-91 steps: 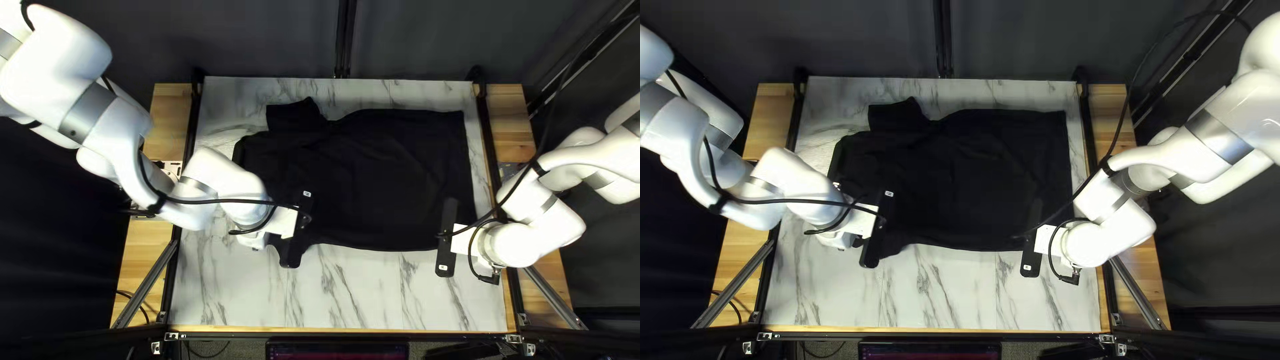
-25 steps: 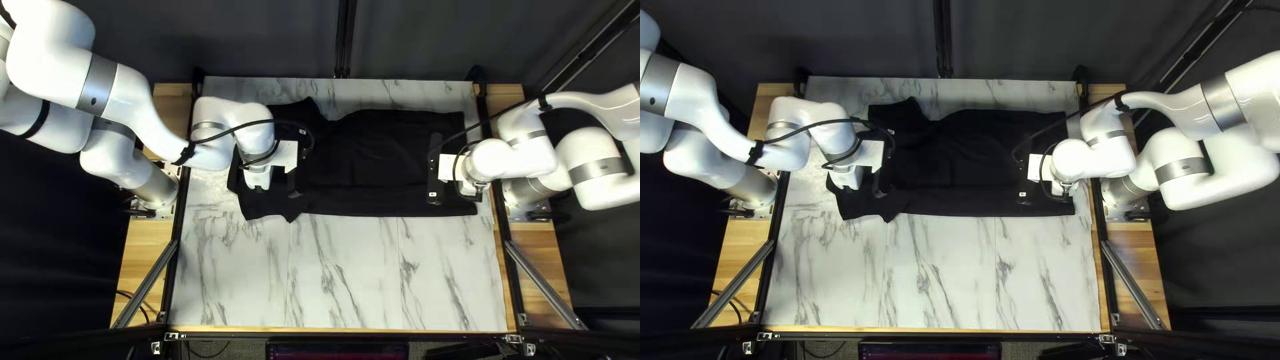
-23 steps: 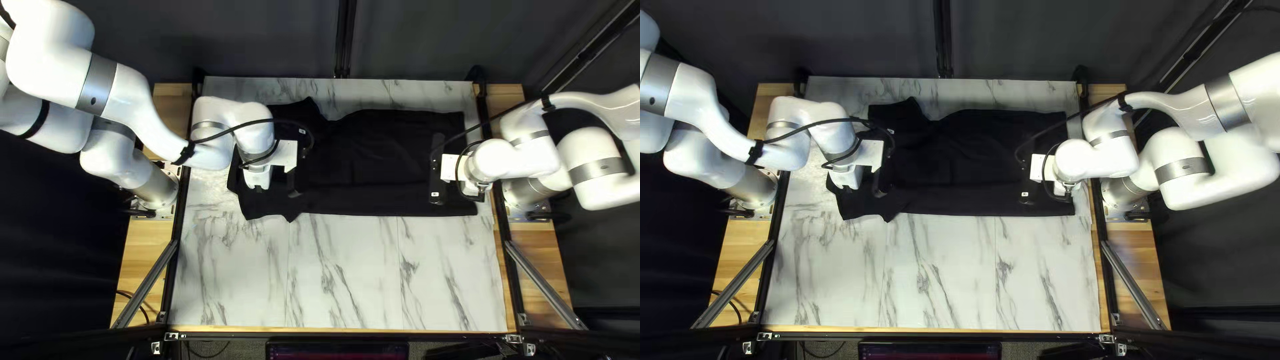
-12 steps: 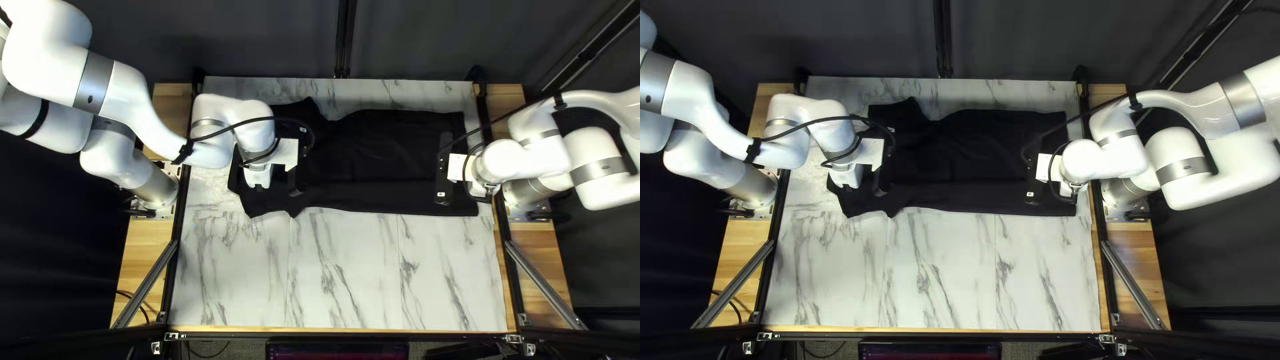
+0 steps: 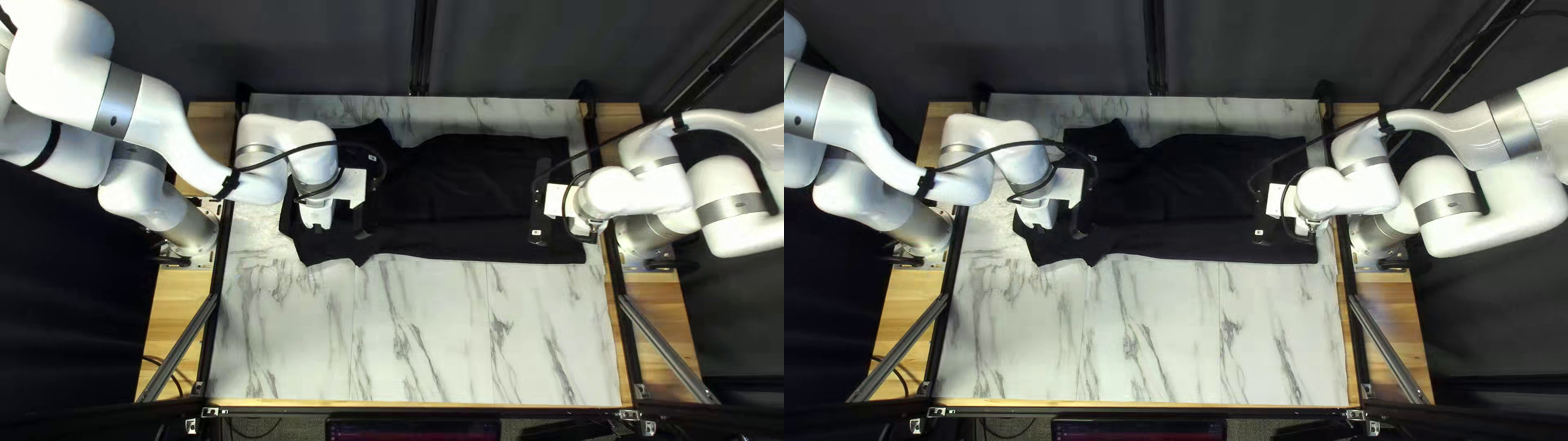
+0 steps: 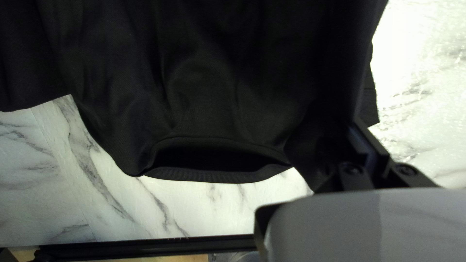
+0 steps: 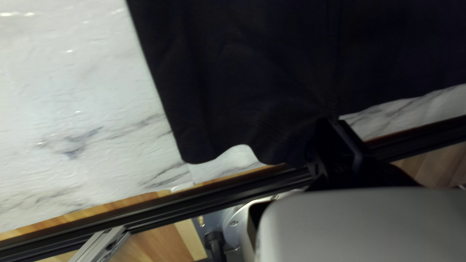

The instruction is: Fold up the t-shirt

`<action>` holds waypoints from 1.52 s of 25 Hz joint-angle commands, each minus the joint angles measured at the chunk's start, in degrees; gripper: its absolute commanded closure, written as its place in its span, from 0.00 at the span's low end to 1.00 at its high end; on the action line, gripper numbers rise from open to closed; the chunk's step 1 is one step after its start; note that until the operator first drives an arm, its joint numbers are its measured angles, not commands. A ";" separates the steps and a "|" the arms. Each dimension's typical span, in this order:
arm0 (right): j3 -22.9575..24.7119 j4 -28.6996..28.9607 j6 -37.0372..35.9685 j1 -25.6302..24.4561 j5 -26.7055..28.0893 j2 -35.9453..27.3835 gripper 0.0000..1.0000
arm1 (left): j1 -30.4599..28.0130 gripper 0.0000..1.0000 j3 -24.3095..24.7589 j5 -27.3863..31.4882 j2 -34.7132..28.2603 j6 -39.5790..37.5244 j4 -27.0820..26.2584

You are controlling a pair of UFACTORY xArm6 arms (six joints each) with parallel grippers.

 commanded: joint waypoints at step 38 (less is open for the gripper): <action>-3.81 1.54 2.12 10.31 15.84 -16.59 0.00 | 1.64 0.00 -0.78 -1.14 0.65 2.07 -0.99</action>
